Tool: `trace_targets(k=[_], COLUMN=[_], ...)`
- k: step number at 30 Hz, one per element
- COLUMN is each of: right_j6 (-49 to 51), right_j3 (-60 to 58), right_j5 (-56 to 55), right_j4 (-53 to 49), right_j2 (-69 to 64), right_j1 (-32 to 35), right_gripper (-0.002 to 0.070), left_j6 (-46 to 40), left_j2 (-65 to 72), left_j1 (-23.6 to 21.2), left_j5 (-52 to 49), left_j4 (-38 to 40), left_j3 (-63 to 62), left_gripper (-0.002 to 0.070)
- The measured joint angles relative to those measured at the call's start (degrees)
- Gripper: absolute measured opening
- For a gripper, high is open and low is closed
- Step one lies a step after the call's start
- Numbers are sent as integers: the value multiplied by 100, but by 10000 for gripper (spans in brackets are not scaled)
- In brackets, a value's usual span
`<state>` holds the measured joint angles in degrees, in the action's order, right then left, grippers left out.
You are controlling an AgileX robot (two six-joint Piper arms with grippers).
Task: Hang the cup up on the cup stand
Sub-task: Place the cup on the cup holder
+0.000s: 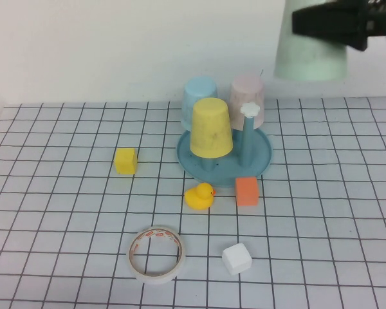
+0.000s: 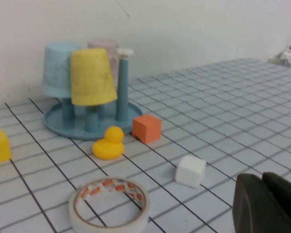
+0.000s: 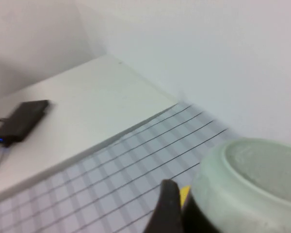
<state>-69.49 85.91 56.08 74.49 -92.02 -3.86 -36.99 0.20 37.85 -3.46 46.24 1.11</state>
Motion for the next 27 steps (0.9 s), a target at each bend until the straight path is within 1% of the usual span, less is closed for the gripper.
trace_targets(k=[6, 9, 11, 13, 15, 16, 19, 21, 23, 25, 27], right_j6=[-910, -1476, -2028, -2939, -3890, -4467, -5474, -5851, -5994, -5966, -5673], right_j3=[-110, -578, -1054, -1649, -2128, -2306, -2653, -2815, -2900, -2917, -2917], right_j5=[-687, -1110, -1541, -2189, -2769, -2963, -3206, -3207, -3229, -3307, -3340], right_j4=[-195, 71, 581, 1416, 1889, 2024, 2191, 2213, 2225, 2174, 1857], right_j2=[727, 1206, 1490, 1757, 1925, 1979, 2008, 2008, 1981, 1916, 1778], right_j1=[0, 0, -61, -217, -445, -590, -989, -1178, -1227, -1239, -1239], right_gripper=[598, 598, 598, 598, 598, 598, 598, 598, 598, 598, 598], left_j6=[22, 22, 22, 22, 22, 22, 22, 22, 22, 22, 22], left_j2=[0, 0, 0, 0, 0, 0, 0, 0, 0, 0, 0], left_j1=[0, 0, 0, 0, 0, 0, 0, 0, 0, 0, 0], left_j5=[-339, -442, -492, -571, -649, -680, -798, -901, -998, -1116, -1278], left_j4=[-12, -22, -22, -22, -22, -34, -42, -42, -46, -56, -58], left_j3=[0, 0, 0, 0, 0, 0, 0, 0, 0, 0, 0], left_gripper=[0, -1, -1, -1, -1, -1, -1, -1, -1, -1, -1])
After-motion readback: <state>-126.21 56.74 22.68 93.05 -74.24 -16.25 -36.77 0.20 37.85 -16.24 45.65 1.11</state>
